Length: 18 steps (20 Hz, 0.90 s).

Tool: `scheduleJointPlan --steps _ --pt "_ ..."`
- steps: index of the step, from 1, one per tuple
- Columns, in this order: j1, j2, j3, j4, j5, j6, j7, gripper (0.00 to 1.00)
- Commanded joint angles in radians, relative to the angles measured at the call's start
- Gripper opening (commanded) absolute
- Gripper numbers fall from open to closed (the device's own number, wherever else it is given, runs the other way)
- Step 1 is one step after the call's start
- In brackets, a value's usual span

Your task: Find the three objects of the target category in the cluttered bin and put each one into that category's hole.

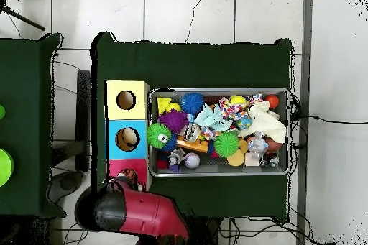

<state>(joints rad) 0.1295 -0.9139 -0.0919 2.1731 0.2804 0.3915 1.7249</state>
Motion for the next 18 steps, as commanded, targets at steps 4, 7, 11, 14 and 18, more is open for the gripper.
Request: scheduleJointPlan --steps 4,7,11,14,18 --pt "0.007 0.071 0.013 0.059 0.086 -0.043 0.295 0.00" --pt "-0.007 0.114 0.016 0.045 0.077 -0.084 0.278 0.00" --pt "-0.046 0.168 0.040 0.038 0.059 -0.157 0.246 0.00" --pt "-0.077 0.191 0.055 0.028 0.046 -0.178 0.219 0.00" --pt "-0.091 0.219 0.056 0.010 0.030 -0.210 0.209 0.00"
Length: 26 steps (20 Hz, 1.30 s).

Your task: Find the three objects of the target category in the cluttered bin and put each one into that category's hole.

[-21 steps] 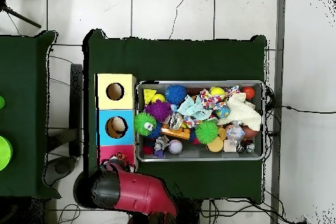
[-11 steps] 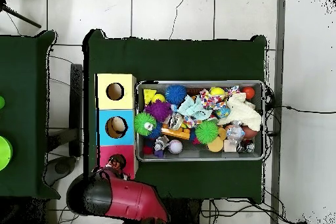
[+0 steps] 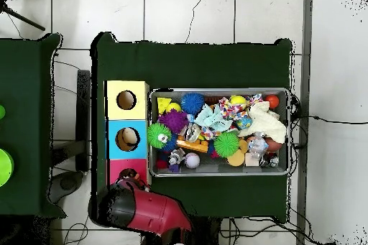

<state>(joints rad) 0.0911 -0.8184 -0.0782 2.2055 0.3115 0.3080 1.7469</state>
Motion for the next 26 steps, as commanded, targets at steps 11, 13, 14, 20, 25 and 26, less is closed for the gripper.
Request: scheduleJointPlan --steps 11,13,14,20,25,26 --pt "-0.026 0.208 0.013 -0.081 -0.009 -0.217 0.217 0.00" --pt "-0.008 0.220 0.004 -0.087 0.001 -0.230 0.236 0.00" --pt "0.002 0.226 0.000 -0.090 0.006 -0.236 0.245 0.00" --pt "0.067 0.249 -0.003 -0.099 0.083 -0.221 0.322 0.00" --pt "0.075 0.282 0.032 -0.096 0.131 -0.289 0.351 0.00" --pt "0.078 0.288 0.036 -0.095 0.139 -0.299 0.357 0.00"
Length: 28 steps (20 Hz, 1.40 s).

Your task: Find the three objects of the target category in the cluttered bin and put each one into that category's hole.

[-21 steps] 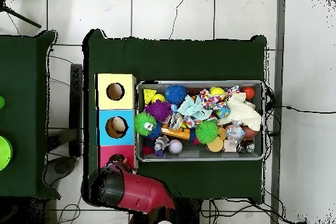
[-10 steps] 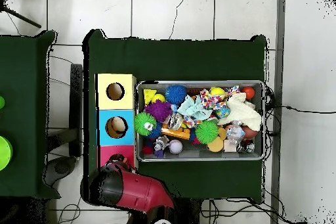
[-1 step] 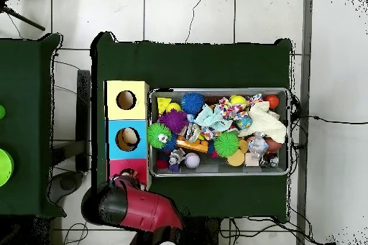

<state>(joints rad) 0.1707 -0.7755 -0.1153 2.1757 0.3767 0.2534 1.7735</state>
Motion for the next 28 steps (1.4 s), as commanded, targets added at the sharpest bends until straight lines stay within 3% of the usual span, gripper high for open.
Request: scheduleJointPlan --steps 1,6,11,12,14,16,28 --pt "0.001 0.250 0.076 -0.065 0.081 -0.255 0.338 0.00" --pt "0.047 0.258 0.050 -0.076 0.123 -0.246 0.348 0.00" --pt "0.057 0.260 0.032 -0.082 0.116 -0.271 0.324 0.00" --pt "0.065 0.261 0.023 -0.083 0.115 -0.285 0.324 1.00" --pt "0.041 0.253 0.039 -0.081 0.101 -0.271 0.316 1.00" --pt "0.038 0.242 0.031 -0.092 0.109 -0.173 0.303 1.00" --pt "0.056 0.221 -0.010 -0.103 0.099 -0.141 0.285 1.00"
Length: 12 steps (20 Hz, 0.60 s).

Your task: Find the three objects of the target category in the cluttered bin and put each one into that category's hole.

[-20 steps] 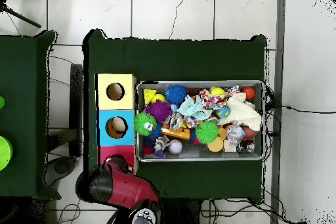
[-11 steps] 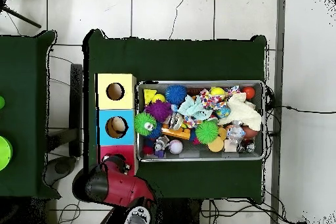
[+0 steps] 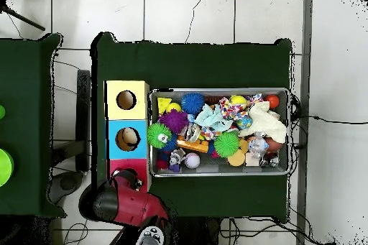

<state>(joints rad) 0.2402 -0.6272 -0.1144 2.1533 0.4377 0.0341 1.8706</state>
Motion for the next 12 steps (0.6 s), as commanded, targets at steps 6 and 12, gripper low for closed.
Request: scheduleJointPlan --steps 6,12 --pt "-0.016 0.066 -0.015 -0.084 0.031 0.092 0.179 1.00" --pt "-0.034 0.042 -0.002 -0.071 0.019 0.107 0.169 1.00"
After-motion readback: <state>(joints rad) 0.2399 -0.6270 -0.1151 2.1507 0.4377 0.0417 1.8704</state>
